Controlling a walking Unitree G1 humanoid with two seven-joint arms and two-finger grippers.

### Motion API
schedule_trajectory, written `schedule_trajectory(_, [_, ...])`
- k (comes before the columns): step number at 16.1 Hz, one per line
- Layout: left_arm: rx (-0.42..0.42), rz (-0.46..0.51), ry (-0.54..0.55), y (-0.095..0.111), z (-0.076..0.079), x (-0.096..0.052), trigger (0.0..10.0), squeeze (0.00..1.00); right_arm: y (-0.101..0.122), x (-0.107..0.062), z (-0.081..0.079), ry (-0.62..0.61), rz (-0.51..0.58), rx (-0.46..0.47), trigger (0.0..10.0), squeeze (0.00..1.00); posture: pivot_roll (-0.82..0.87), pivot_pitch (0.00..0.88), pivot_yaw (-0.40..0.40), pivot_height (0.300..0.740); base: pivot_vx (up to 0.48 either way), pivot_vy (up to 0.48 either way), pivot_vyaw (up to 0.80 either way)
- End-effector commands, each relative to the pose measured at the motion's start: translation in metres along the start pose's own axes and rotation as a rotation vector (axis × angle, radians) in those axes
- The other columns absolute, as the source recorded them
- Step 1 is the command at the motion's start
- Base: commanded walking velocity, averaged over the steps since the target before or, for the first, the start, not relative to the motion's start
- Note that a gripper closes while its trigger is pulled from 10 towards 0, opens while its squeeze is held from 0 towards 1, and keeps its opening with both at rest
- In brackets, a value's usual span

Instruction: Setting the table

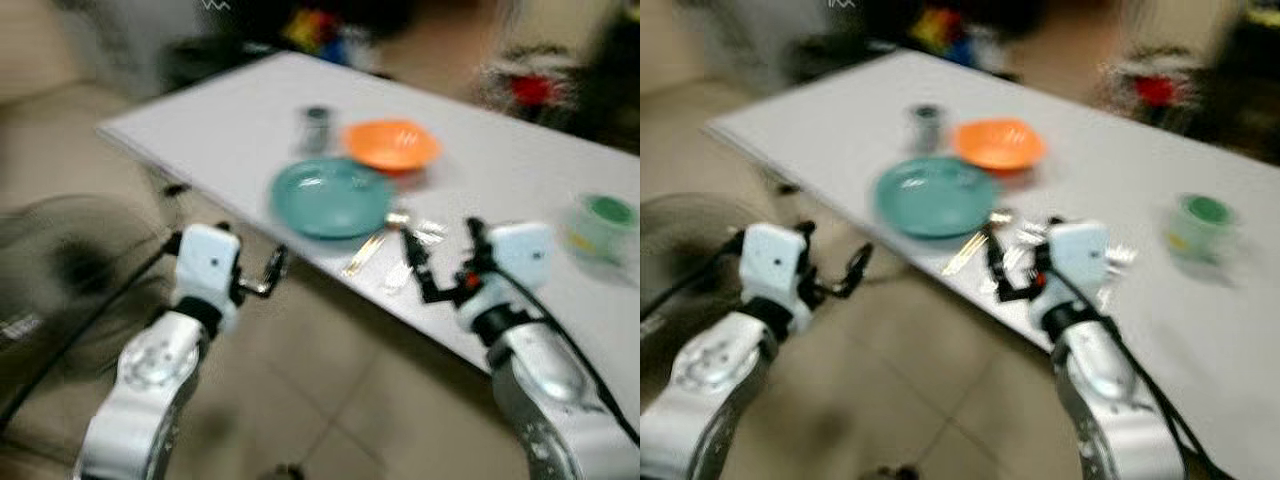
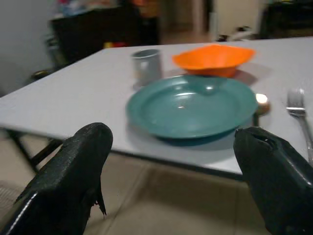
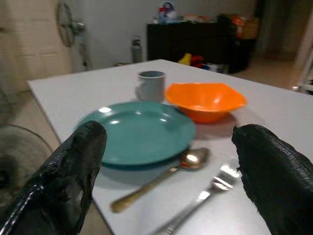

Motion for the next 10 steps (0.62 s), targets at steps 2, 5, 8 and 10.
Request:
schedule_trajectory(2, [0.018,0.007,-0.006,0.004,-0.002,0.000,10.0,0.00,-0.007,-0.003,0.003,-0.027,-0.034,0.021,10.0,1.00,0.04,0.033,0.043,0.740,0.000,0.000,0.80])
schedule_trajectory(5, [0.010,0.010,-0.009,0.005,-0.003,0.001,10.0,0.00,-0.013,-0.005,0.001,-0.039,-0.067,0.037,10.0,1.00,0.03,0.033,0.050,0.740,0.000,0.000,0.27])
schedule_trajectory(8, [0.014,0.013,-0.012,0.007,-0.004,0.002,10.0,0.00,-0.015,-0.005,0.000,-0.035,-0.077,0.054,10.0,1.00,0.04,0.036,0.049,0.740,0.000,0.313,0.00])
schedule_trajectory(10, [0.017,0.012,-0.008,0.008,-0.006,0.002,10.0,0.00,-0.015,-0.004,0.000,-0.036,-0.077,0.056,10.0,1.00,0.04,0.040,0.048,0.740,0.000,0.339,0.00])
Point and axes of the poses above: a point about 5 cm out from each wrist's last joint towards the gripper, its own x axis pointing out of the wrist towards the gripper, its own y axis along the axis of the wrist's last joint, z = x × y, the point moved 2 cm from there along x, pointing out of the wrist towards the gripper, and after that the axes turned 13 degrees about -x, right-handed, at the moved point
